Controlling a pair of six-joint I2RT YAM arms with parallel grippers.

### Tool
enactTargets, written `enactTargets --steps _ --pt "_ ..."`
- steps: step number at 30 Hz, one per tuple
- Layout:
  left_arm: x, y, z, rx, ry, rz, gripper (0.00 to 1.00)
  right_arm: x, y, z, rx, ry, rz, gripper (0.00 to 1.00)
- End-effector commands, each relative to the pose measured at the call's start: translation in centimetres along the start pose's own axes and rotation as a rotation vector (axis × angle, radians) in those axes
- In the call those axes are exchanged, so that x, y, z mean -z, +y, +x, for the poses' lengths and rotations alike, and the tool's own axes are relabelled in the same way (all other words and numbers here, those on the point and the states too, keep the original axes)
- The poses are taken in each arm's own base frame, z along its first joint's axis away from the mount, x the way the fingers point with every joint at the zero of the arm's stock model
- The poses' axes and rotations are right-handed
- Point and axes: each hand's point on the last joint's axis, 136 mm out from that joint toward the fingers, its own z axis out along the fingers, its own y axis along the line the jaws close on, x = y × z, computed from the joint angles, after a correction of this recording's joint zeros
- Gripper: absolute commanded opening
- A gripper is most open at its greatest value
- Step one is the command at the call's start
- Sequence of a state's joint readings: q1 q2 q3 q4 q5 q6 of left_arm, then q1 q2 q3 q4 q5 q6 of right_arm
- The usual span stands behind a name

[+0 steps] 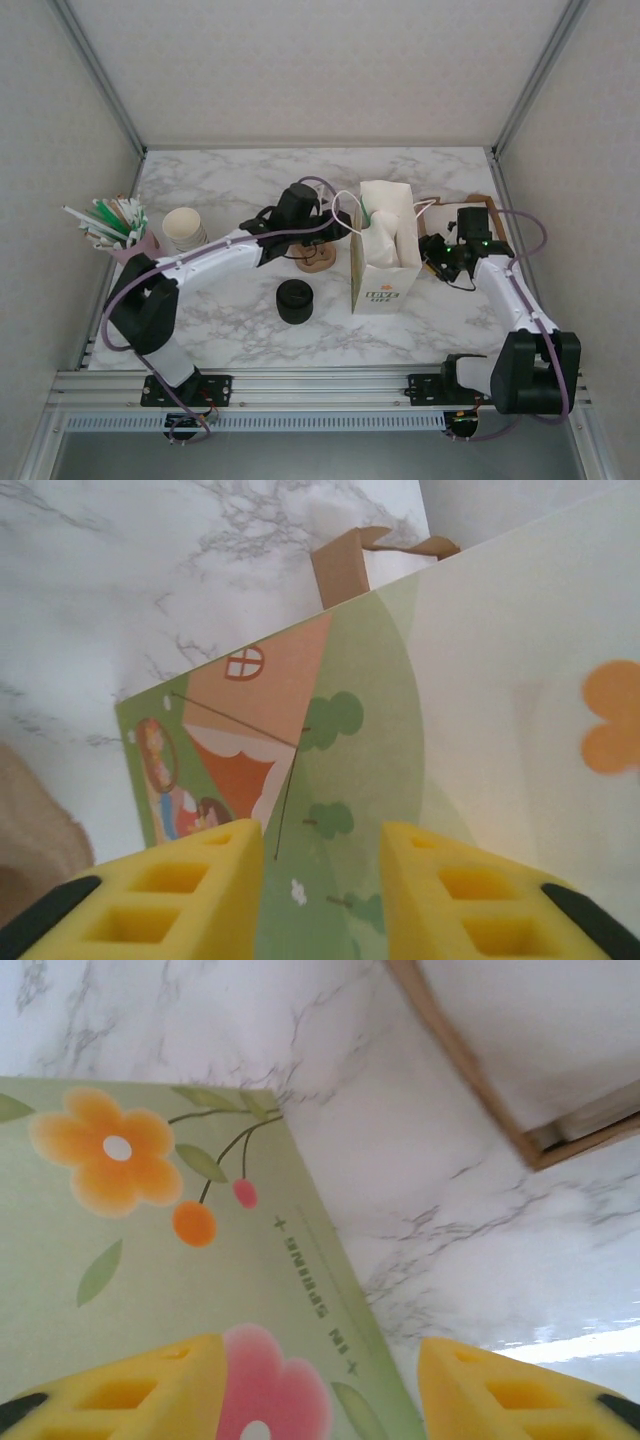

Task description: Pack the takeout coffee

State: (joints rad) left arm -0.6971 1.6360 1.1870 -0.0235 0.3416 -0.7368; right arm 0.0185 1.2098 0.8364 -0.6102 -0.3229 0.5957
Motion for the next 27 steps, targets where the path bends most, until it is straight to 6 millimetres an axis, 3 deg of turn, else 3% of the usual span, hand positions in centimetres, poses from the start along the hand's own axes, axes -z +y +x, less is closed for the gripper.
enactTargets --steps 1,4,8,9,10,17,22,27 --pt "2.8 0.8 -1.2 -0.036 -0.076 -0.064 0.44 2.6 -0.9 -1.8 0.07 -0.112 0.118 0.59" --pt "4.3 2.3 -1.3 -0.064 -0.116 -0.126 0.6 3.9 -1.4 -3.1 0.091 -0.178 0.162 0.65" --pt "6.6 5.9 -1.9 -0.092 -0.189 -0.249 0.84 5.4 -1.8 -4.8 0.109 -0.283 0.185 0.91" --pt "7.2 6.6 -2.1 -0.108 -0.215 -0.283 0.96 5.6 -1.8 -5.1 0.116 -0.304 0.182 0.94" --pt "8.0 7.6 -2.3 -0.129 -0.245 -0.327 1.0 6.0 -1.6 -5.6 0.13 -0.344 0.177 0.98" --pt "13.0 14.3 -3.4 -0.231 -0.459 -0.641 1.0 8.5 -2.5 -8.1 0.197 -0.614 0.219 0.99" --pt "13.7 17.3 -2.5 -0.306 -0.505 -0.698 1.0 8.7 -2.2 -9.0 0.292 -0.775 0.172 0.99" --pt "14.8 19.9 -1.0 -0.371 -0.513 -0.726 1.0 7.6 -2.4 -9.3 0.351 -0.828 0.155 0.99"
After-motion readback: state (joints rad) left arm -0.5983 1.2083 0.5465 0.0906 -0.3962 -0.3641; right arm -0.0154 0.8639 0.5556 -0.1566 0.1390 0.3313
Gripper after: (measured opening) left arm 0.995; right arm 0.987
